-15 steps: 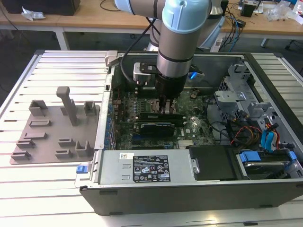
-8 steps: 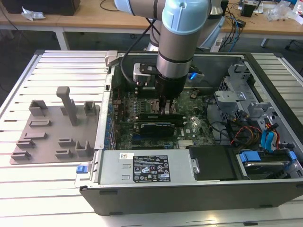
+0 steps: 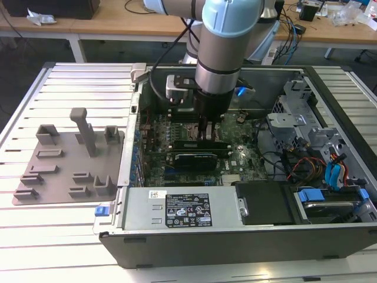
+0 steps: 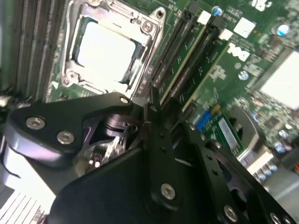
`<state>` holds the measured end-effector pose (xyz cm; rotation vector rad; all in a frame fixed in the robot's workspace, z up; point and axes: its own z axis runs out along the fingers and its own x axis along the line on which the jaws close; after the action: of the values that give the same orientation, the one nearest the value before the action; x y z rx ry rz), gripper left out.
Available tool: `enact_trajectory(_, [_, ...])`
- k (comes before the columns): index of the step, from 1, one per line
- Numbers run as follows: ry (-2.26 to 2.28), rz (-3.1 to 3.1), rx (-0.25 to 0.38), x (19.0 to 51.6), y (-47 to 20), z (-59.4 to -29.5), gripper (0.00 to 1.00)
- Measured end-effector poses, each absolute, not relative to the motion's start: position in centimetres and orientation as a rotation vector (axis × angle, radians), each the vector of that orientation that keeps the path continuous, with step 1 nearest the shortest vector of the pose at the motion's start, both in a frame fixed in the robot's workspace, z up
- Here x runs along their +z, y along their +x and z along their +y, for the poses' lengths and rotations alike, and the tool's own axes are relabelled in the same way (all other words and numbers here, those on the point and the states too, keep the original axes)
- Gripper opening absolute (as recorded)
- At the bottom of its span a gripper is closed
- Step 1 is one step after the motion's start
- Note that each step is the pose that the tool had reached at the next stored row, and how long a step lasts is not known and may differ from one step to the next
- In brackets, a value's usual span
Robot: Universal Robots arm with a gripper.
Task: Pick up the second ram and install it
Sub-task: 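Insert the second ram into the second slot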
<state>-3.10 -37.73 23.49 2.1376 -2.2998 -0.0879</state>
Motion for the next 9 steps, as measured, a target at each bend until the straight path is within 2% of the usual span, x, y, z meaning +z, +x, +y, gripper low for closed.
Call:
enact_trajectory(2, [2.137, -2.299, -0.086, 24.9, -3.1, -37.4, 0.27])
enact_trajectory(4, [2.136, -2.299, -0.085, 26.1, -3.1, -37.0, 0.13])
enact_trajectory(5, [2.137, -2.298, -0.085, 26.4, -3.1, -36.9, 0.11])
enact_trajectory(9, [2.136, -2.299, -0.085, 26.5, -3.1, -36.9, 0.11])
